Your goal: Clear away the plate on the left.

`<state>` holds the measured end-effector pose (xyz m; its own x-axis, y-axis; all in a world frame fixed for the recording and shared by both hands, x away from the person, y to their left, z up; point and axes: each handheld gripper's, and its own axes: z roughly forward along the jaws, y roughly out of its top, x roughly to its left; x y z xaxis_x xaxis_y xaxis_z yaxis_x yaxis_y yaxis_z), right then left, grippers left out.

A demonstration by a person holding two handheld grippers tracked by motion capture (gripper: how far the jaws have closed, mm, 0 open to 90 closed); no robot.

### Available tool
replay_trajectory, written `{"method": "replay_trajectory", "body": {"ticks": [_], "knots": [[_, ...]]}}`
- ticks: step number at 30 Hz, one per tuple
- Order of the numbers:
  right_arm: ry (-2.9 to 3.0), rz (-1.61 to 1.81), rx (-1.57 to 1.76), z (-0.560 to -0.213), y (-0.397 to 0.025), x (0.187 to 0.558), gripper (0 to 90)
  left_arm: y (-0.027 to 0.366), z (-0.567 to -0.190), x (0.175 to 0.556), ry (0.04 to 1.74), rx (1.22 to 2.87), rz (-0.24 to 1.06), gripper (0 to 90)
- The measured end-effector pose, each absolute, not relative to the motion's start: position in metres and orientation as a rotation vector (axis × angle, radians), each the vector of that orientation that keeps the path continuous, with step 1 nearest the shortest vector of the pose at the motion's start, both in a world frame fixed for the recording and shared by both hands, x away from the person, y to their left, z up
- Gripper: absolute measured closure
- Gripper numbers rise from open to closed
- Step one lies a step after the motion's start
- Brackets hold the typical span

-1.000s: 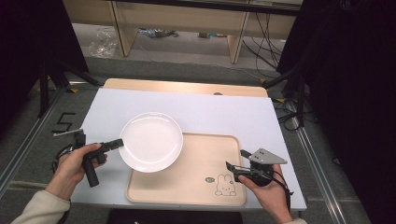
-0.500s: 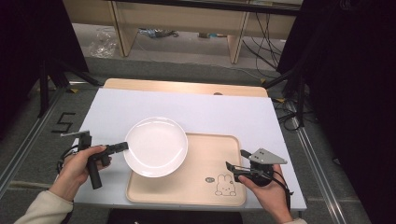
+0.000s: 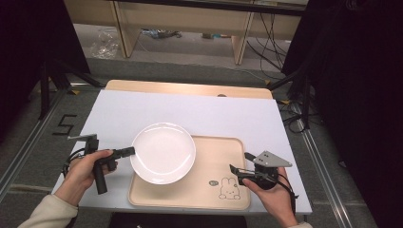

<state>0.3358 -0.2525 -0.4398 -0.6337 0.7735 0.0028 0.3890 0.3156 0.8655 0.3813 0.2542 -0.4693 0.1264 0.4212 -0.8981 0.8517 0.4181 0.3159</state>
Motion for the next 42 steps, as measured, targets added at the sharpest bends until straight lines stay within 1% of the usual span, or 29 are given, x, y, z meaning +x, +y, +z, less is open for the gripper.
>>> {"method": "replay_trajectory", "body": {"ticks": [1,2,4,42], "knots": [[2.171,1.254,1.031,-0.440,-0.252,0.336,28.3,0.254,-0.472,0.382,1.458,1.190,-0.448,86.7],[2.169,1.256,1.031,-0.440,-0.252,0.336,28.3,0.253,-0.470,0.381,1.487,1.196,-0.467,86.7],[2.160,1.243,0.996,-0.440,-0.253,0.337,28.3,0.251,-0.470,0.381,1.488,1.199,-0.470,86.8],[2.176,1.251,1.011,-0.440,-0.253,0.336,28.3,0.232,-0.470,0.383,1.469,1.243,-0.487,86.5]]}}
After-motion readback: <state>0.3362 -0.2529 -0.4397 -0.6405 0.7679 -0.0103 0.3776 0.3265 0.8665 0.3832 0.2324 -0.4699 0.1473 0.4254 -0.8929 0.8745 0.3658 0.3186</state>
